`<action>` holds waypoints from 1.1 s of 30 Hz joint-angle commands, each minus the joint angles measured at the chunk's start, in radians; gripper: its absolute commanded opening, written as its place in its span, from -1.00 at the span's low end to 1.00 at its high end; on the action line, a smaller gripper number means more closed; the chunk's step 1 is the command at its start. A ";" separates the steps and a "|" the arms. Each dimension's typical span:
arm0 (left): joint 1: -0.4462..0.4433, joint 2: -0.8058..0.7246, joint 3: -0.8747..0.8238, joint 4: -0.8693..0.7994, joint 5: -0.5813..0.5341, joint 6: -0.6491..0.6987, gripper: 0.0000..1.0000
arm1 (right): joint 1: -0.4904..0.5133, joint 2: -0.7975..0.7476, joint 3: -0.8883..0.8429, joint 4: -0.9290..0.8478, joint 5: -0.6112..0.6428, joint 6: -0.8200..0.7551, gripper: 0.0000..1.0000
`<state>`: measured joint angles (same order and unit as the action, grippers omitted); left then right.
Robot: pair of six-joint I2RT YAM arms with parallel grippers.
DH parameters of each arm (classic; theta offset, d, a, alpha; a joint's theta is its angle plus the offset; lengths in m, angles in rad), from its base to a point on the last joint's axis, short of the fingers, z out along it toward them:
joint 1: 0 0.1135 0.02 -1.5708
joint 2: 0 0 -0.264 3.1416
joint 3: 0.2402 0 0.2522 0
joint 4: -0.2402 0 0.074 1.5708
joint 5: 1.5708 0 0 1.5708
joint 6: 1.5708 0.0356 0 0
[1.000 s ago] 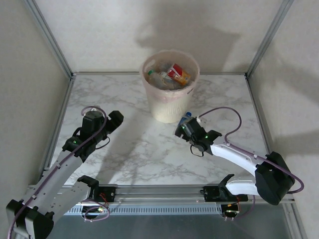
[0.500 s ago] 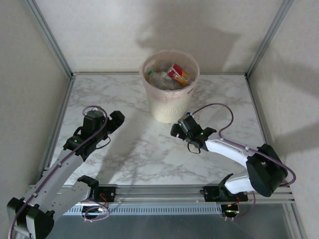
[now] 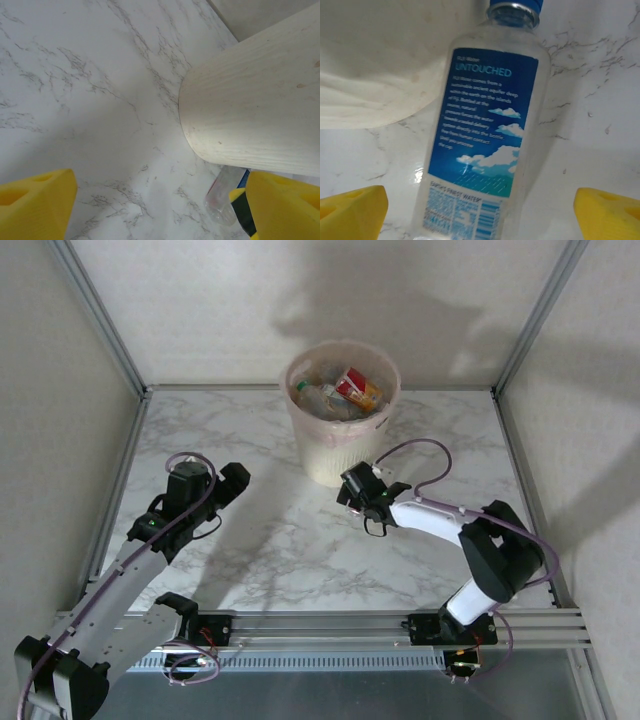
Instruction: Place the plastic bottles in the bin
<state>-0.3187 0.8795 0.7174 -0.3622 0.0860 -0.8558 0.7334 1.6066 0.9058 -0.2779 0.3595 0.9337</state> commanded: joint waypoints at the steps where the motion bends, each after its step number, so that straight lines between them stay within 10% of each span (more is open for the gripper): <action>1: 0.016 -0.005 -0.015 0.000 0.004 0.026 0.75 | -0.008 0.054 0.037 -0.023 0.041 0.020 0.81; 13: 0.028 -0.011 -0.016 -0.008 0.009 0.030 0.72 | -0.025 0.017 -0.022 -0.026 0.045 0.015 0.09; 26: 0.029 -0.021 -0.007 -0.009 0.021 0.022 0.70 | -0.023 -0.423 -0.093 -0.319 0.106 0.019 -0.11; 33: 0.030 -0.005 0.006 0.008 0.046 0.017 0.69 | -0.022 -0.598 0.242 -0.557 0.200 -0.140 -0.09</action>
<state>-0.2989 0.8742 0.7174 -0.3630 0.1097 -0.8383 0.7132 1.0210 1.0019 -0.7341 0.4873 0.8898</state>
